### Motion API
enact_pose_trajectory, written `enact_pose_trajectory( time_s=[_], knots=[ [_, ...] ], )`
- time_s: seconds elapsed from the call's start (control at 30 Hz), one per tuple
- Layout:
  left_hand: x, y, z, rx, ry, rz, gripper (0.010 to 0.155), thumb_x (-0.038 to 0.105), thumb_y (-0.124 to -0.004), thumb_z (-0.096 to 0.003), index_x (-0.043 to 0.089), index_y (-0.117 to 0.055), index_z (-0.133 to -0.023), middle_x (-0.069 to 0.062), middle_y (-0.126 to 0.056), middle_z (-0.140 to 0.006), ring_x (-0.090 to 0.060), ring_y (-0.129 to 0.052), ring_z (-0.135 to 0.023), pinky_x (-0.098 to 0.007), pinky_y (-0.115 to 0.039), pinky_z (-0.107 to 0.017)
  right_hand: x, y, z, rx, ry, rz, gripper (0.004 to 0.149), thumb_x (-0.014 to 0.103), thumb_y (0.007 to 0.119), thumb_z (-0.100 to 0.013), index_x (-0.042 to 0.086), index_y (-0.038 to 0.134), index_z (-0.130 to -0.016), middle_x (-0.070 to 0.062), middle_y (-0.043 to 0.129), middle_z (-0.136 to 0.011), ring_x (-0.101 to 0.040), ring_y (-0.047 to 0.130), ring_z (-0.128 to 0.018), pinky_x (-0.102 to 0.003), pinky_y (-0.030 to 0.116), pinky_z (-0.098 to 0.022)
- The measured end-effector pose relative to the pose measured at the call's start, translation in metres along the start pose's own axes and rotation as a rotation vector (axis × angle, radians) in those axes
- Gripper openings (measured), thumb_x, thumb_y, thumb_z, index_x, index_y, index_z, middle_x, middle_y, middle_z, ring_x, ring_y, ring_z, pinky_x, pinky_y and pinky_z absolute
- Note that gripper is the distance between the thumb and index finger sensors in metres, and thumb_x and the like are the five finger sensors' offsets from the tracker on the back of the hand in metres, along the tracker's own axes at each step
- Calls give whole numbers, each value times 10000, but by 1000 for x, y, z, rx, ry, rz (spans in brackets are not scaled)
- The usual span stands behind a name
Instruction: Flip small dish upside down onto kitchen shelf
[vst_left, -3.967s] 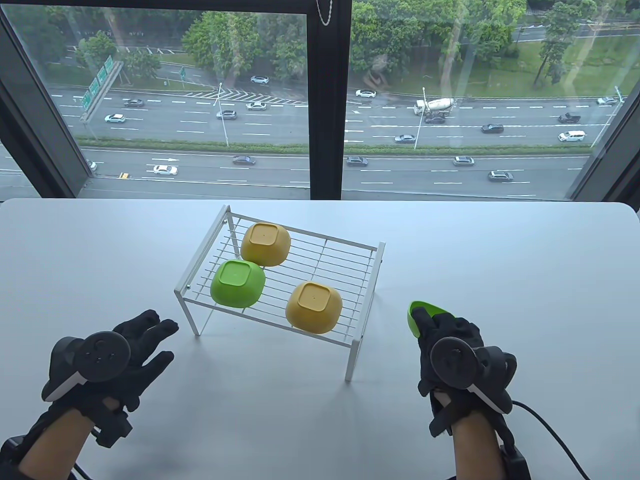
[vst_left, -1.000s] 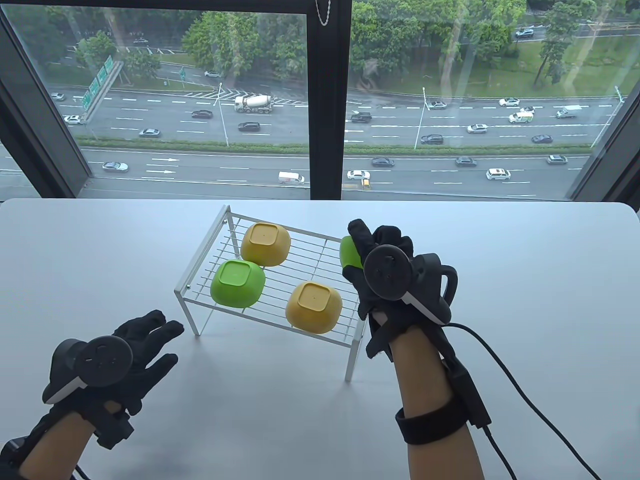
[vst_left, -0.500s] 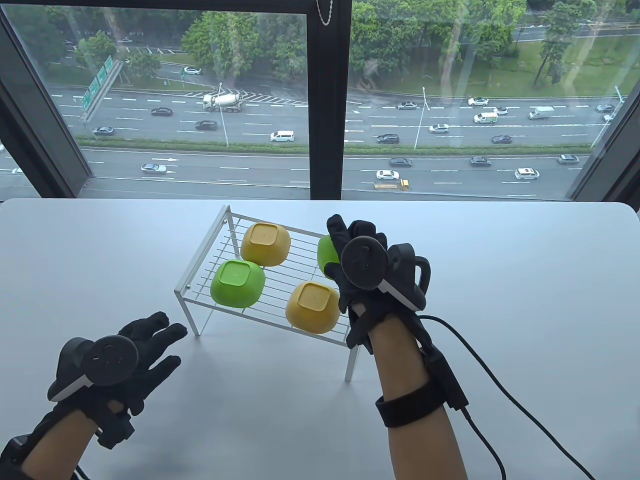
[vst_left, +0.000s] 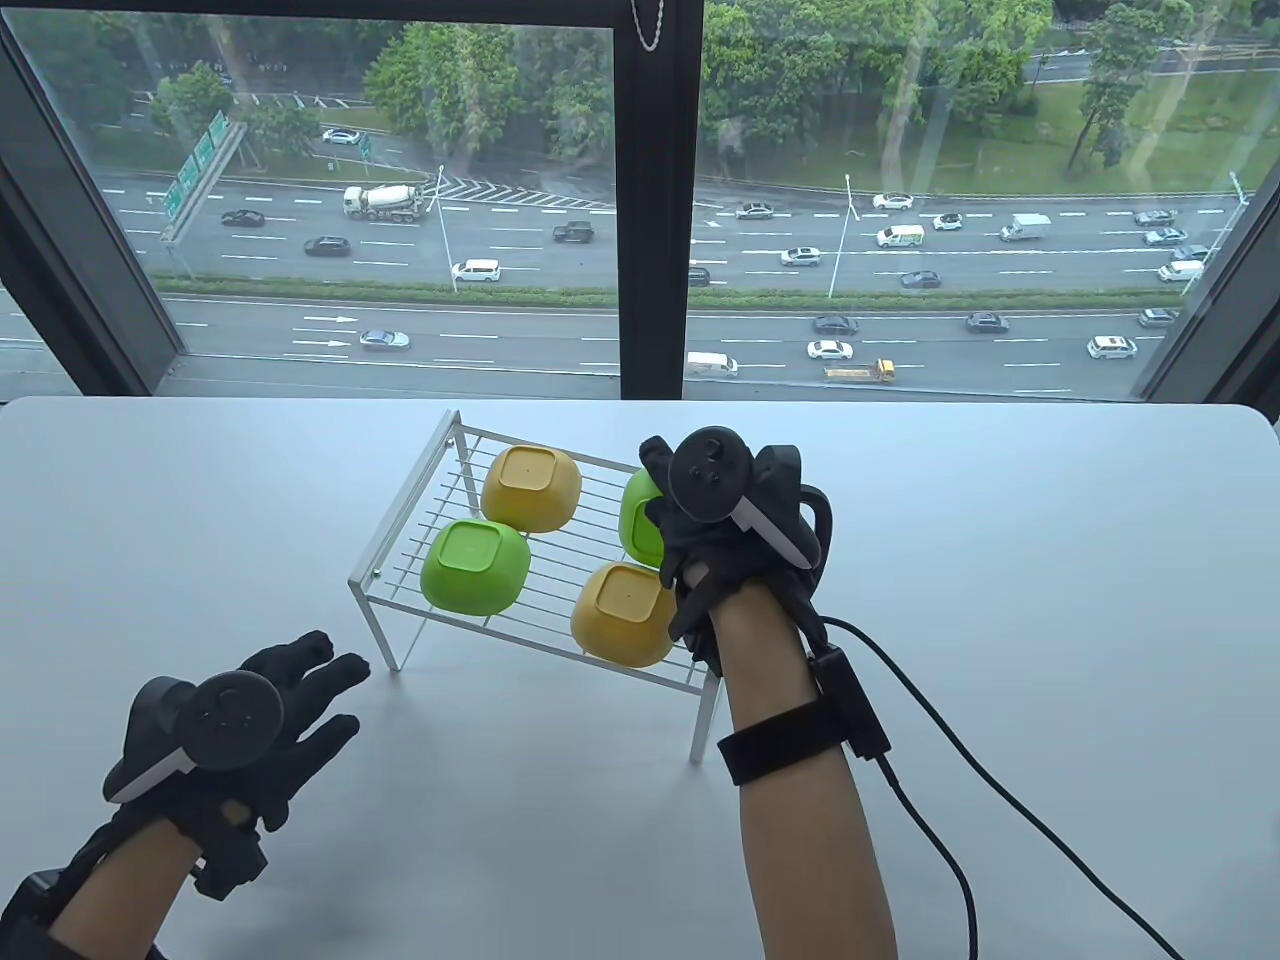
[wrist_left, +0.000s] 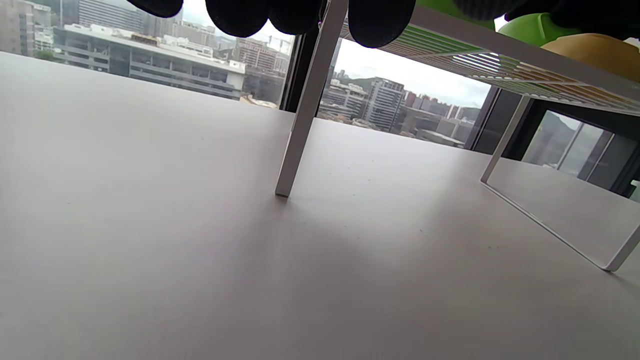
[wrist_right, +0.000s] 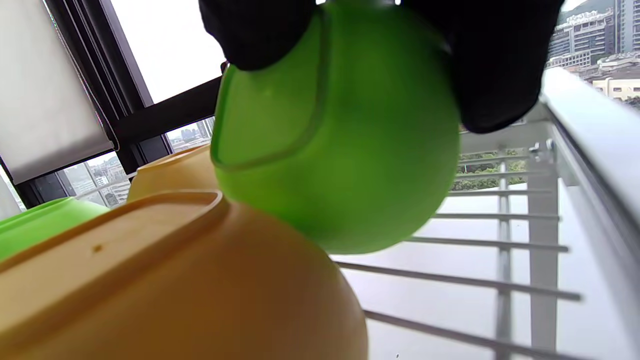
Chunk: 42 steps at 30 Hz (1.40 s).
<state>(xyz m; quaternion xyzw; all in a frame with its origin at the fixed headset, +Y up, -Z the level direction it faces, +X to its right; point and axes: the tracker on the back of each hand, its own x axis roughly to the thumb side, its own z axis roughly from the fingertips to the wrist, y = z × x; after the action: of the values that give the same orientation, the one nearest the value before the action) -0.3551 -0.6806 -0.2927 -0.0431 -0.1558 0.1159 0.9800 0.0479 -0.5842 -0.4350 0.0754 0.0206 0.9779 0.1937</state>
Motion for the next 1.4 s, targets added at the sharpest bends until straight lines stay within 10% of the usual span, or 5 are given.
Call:
enact_pose_trajectory(
  time_s=[0.33, 0.7, 1.0, 1.4],
  knots=[
    [-5, -9, -2, -33, 49, -40, 666, 574, -603, -464, 322, -588, -1081, -87, -471, -1201, -420, -542, -1068, -679, -529, -766, -15, 9, -33, 193, 93, -37, 569, 310, 662, -530, 242, 549, -1084, -126, 632, -1109, -377, 786, -877, -592, 423, -758],
    [-7, -8, -1, -26, 54, -17, 664, 574, -603, -461, 325, -590, -1077, -85, -475, -1199, -418, -545, -1067, -680, -526, -766, -10, 9, -42, 189, 133, 119, 611, 347, 642, -553, 247, 395, -1103, -89, 488, -1147, -346, 591, -974, -588, 391, -779],
    [-4, 12, 10, 62, 22, -35, 659, 572, -610, -459, 321, -620, -1069, -87, -540, -1185, -419, -594, -1049, -677, -547, -760, -18, -35, 75, -304, -109, 4, 650, 512, 684, -521, 210, 583, -1088, -169, 580, -1132, -440, 642, -938, -650, 467, -724],
    [-2, 20, 12, 95, 10, 20, 668, 577, -608, -464, 321, -601, -1081, -96, -510, -1196, -428, -561, -1062, -684, -533, -762, -74, 2, 163, -238, -69, 1, 740, 569, 673, -519, 182, 477, -1118, -182, 537, -1148, -457, 614, -951, -665, 448, -723]
  ],
)
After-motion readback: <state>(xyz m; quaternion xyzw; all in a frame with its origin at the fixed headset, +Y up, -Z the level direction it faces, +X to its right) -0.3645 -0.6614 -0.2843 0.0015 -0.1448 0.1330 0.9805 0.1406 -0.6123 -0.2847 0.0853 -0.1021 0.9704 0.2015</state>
